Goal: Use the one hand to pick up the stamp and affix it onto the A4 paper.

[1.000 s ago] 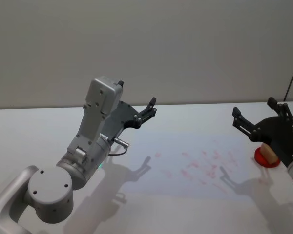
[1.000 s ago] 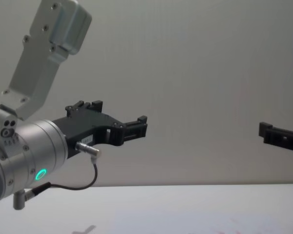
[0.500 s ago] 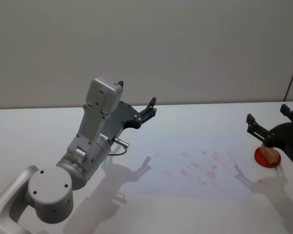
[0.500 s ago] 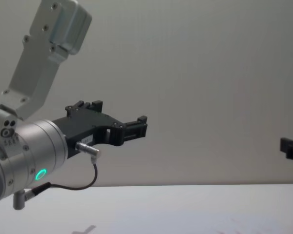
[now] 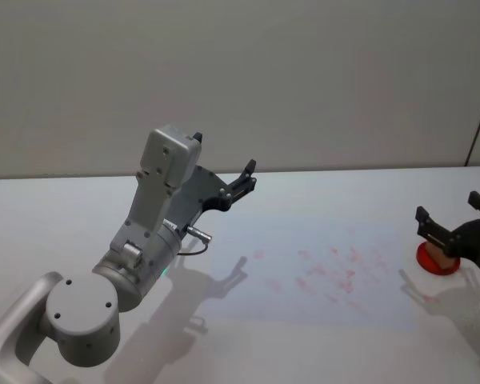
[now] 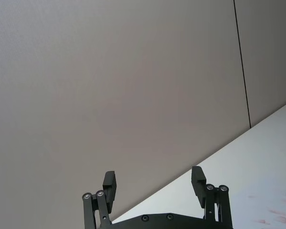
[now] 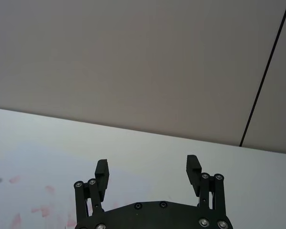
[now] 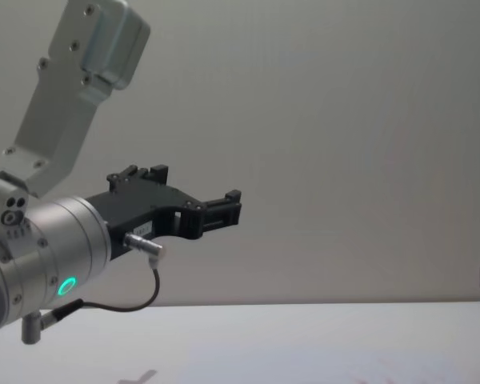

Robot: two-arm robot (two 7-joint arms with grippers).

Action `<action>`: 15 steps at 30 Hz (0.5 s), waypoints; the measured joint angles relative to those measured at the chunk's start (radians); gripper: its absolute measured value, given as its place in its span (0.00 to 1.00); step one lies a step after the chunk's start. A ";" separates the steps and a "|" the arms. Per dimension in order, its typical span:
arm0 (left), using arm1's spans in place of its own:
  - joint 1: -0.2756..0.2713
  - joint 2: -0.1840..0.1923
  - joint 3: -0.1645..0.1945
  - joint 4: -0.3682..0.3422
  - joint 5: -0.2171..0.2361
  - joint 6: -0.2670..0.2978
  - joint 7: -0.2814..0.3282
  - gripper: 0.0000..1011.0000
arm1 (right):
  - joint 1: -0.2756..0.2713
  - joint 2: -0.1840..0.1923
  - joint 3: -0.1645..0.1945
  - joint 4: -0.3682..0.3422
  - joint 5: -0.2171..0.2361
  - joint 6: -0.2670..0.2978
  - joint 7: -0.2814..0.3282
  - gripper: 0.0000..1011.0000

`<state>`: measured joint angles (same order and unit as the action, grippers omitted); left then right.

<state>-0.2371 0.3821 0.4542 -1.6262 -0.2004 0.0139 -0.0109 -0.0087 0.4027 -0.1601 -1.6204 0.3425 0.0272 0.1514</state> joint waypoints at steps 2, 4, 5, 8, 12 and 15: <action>0.000 0.000 0.000 0.000 0.000 0.000 0.000 0.99 | 0.005 0.000 0.002 0.017 0.001 0.002 0.006 0.99; 0.000 0.000 0.000 0.000 0.000 0.000 0.000 0.99 | 0.011 0.000 0.003 0.033 0.002 0.004 0.011 0.99; 0.000 0.000 0.000 0.000 0.000 0.000 0.000 0.99 | 0.013 -0.001 0.003 0.038 0.003 0.004 0.013 0.99; 0.000 0.000 0.000 0.000 0.000 0.000 0.000 0.99 | 0.022 -0.003 0.004 0.061 0.003 0.007 0.019 0.99; 0.000 0.000 0.000 0.000 0.000 0.000 0.000 0.99 | 0.032 -0.006 0.005 0.088 0.004 0.009 0.026 0.99; 0.000 0.000 0.000 0.000 0.000 0.000 0.000 0.99 | 0.042 -0.009 0.005 0.108 0.004 0.010 0.031 0.99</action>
<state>-0.2371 0.3821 0.4542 -1.6262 -0.2004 0.0139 -0.0109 0.0328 0.3939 -0.1554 -1.5124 0.3461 0.0374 0.1822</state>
